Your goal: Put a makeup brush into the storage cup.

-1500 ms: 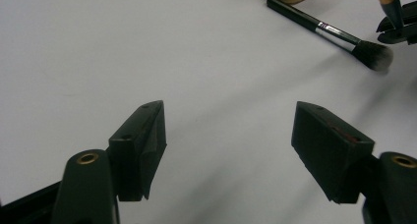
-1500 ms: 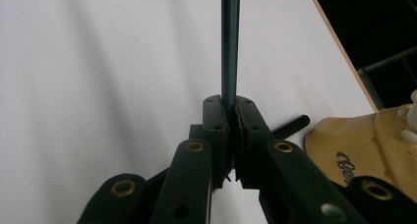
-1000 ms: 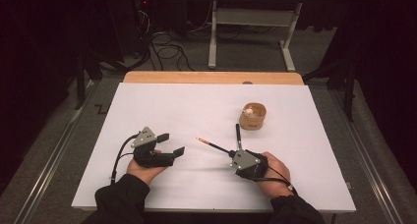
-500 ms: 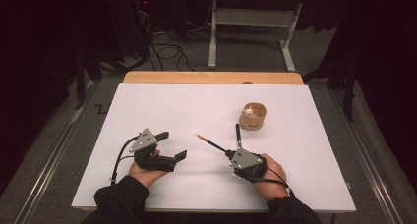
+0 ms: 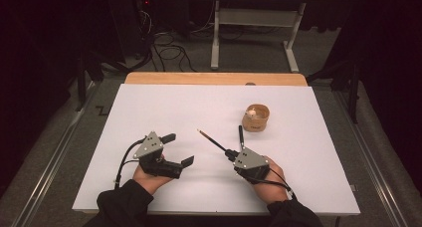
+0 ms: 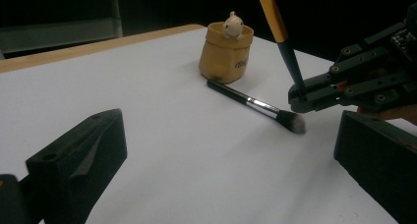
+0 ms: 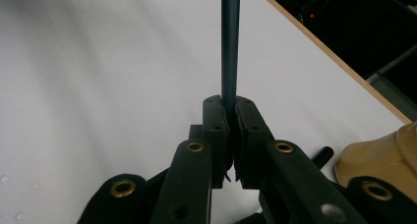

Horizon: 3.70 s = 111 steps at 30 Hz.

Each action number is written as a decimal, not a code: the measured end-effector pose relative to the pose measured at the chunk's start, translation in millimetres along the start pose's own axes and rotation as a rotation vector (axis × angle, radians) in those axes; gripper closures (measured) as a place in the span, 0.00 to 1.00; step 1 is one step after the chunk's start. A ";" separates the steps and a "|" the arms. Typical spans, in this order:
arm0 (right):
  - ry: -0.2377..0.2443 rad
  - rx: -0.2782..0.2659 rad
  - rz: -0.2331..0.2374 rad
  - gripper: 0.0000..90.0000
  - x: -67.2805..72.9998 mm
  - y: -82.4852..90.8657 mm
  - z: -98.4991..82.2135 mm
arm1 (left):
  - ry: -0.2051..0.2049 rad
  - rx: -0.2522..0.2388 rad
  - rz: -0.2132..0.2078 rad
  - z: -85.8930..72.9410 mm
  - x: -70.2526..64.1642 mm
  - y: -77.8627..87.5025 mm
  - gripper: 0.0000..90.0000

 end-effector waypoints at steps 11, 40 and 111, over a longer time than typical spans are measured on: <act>-0.052 -0.070 -0.006 0.97 0.0 4.7 6.5 | 0.003 -0.020 0.009 10.7 3.5 1.1 0.00; -0.121 -0.117 -0.011 0.97 -6.3 5.8 8.6 | 0.007 -0.064 -0.066 41.6 -4.3 -39.3 0.03; -0.099 -0.097 0.043 0.97 13.6 -10.4 7.2 | 0.192 -0.202 -0.240 29.5 -3.7 -31.0 0.91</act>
Point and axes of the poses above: each handheld gripper's, and its own axes: y roughly backward along the jaws, z roughly out of its top, x roughly to its left, the point moved 3 cm from there along -y, roughly forward along the jaws, and after that the axes turned 9 degrees about -y, right-handed, at the moved point
